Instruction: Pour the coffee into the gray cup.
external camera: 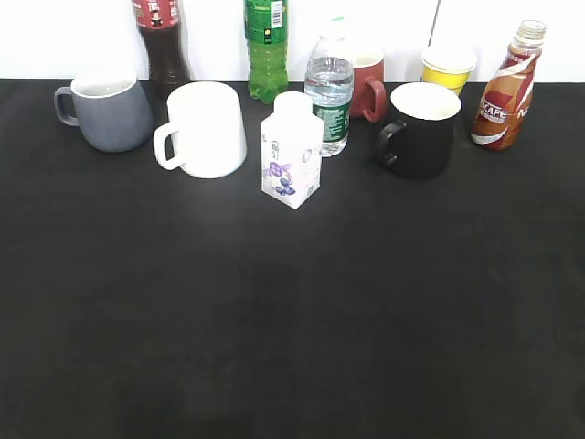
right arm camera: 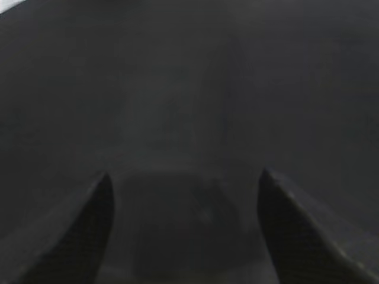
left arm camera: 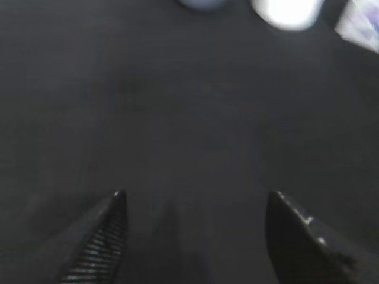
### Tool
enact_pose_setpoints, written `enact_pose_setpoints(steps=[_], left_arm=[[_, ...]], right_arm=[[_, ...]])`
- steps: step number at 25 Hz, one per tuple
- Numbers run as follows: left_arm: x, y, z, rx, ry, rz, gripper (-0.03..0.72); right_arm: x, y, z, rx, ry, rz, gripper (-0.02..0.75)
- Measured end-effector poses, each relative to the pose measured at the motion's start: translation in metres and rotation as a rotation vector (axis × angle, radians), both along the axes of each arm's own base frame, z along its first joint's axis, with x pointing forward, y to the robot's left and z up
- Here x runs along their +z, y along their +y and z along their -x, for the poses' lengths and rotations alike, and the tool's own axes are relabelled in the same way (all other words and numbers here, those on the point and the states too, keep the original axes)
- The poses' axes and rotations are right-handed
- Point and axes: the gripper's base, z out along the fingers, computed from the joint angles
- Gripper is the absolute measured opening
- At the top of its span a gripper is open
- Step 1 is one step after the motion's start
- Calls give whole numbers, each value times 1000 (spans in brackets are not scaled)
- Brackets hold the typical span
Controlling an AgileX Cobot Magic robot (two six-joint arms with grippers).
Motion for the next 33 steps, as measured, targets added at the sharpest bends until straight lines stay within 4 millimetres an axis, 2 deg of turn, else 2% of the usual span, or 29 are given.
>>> enact_pose_setpoints(steps=[4, 8, 19, 30, 33], left_arm=[[0, 0, 14, 65, -87, 3, 551], [0, 0, 14, 65, -89, 3, 545], [0, 0, 14, 65, -89, 3, 429], [0, 0, 14, 65, -89, 3, 414], [0, 0, 14, 65, -89, 3, 379]], right_arm=[[0, -1, 17, -47, -111, -8, 589], [0, -1, 18, -47, -113, -8, 589], [0, -1, 18, -46, -113, -7, 589], [0, -1, 18, -49, -113, -7, 589], [0, -1, 18, -49, -113, -7, 589]])
